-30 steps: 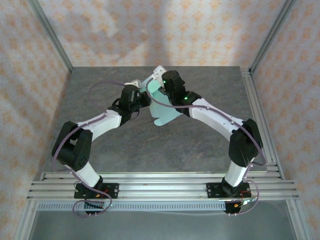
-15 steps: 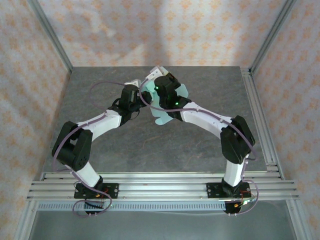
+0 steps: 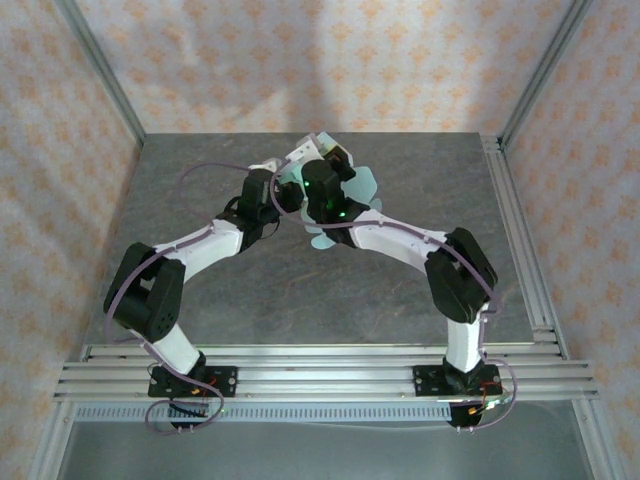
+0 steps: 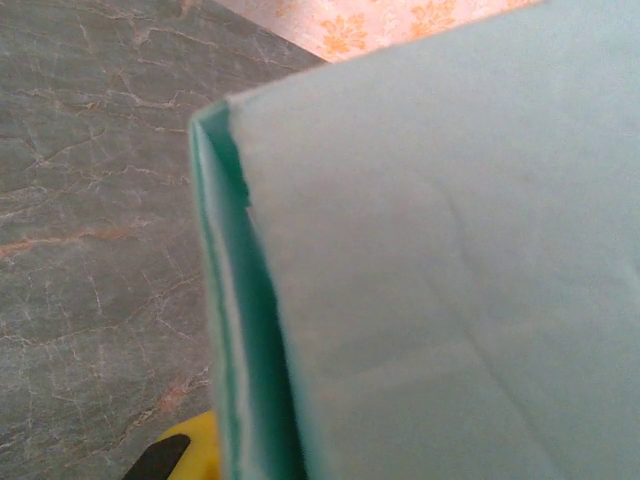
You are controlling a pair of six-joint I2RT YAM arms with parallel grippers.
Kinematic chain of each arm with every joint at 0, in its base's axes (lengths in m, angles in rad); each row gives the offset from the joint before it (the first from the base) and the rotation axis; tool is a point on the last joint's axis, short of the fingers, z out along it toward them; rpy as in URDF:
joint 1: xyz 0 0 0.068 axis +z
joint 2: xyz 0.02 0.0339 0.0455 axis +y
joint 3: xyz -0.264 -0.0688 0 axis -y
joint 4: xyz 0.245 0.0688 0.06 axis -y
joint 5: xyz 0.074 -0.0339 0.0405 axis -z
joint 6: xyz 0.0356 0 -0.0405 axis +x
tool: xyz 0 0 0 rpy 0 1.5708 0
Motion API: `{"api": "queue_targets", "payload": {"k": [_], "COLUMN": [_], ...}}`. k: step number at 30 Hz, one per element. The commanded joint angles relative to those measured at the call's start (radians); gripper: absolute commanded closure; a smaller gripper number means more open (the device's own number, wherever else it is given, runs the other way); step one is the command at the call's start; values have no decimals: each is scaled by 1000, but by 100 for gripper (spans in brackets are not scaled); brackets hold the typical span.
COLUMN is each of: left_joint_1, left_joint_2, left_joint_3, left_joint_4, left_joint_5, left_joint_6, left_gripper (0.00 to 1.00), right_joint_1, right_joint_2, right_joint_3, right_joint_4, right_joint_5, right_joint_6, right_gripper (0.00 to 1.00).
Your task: Fold the paper box
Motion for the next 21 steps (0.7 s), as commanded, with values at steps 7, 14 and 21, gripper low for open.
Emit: {"api": "queue_targets", "payload": {"k": [7, 14, 21], "left_joint_1": [-18, -18, -18], "left_joint_2": [5, 14, 25], "left_joint_3": [38, 52, 82], "left_joint_4": [24, -10, -89], "left_joint_5": [42, 30, -5], "left_joint_6": [21, 7, -16], "left_gripper": [100, 100, 100], "right_joint_1": [-1, -1, -8], "right_joint_2": [47, -36, -219], "right_joint_3": [-14, -43, -160], "right_joint_4": [123, -36, -185], "right_joint_5": [85, -35, -340], "right_joint_6": [-100, 82, 225], "right_gripper": [100, 41, 6]}}
